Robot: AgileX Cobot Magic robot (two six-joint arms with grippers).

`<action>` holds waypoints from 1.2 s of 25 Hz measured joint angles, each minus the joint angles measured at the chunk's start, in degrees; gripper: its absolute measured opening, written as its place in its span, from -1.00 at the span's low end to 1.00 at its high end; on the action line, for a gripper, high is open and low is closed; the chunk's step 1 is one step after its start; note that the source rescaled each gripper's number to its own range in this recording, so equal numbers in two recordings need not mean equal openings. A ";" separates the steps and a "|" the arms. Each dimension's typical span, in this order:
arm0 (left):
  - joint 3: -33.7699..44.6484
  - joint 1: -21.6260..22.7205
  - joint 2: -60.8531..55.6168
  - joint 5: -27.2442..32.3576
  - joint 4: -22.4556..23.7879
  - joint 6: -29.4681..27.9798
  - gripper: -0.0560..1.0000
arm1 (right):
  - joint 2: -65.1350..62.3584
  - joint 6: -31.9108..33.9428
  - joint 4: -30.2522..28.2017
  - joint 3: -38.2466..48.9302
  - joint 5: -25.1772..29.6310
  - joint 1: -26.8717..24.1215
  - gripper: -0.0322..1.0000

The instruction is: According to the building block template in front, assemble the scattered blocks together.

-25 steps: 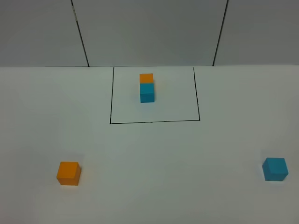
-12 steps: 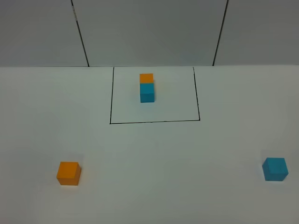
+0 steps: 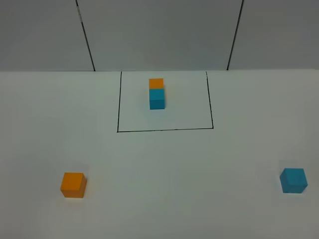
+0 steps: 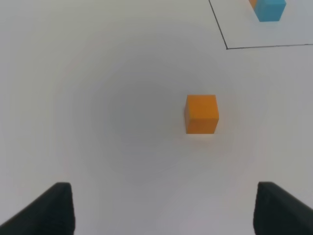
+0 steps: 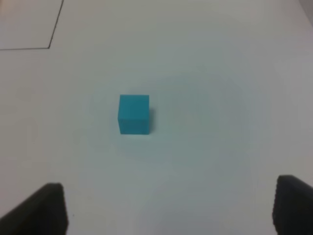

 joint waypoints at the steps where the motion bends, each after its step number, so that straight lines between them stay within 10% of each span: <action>1: 0.00 0.00 0.08 0.00 0.00 0.00 0.61 | 0.00 0.00 0.00 0.00 0.00 0.00 0.46; 10: -3.80 0.00 20.18 0.22 -8.84 -4.33 1.00 | 0.00 0.00 0.00 0.00 0.00 0.00 0.46; 22: -19.10 -0.71 69.35 -4.99 -11.61 -0.68 0.85 | 0.00 0.00 0.00 0.00 0.00 0.00 0.46; 30: -25.98 -11.81 89.28 -11.25 -5.99 -3.26 0.85 | 0.00 0.00 0.00 0.00 0.00 0.00 0.46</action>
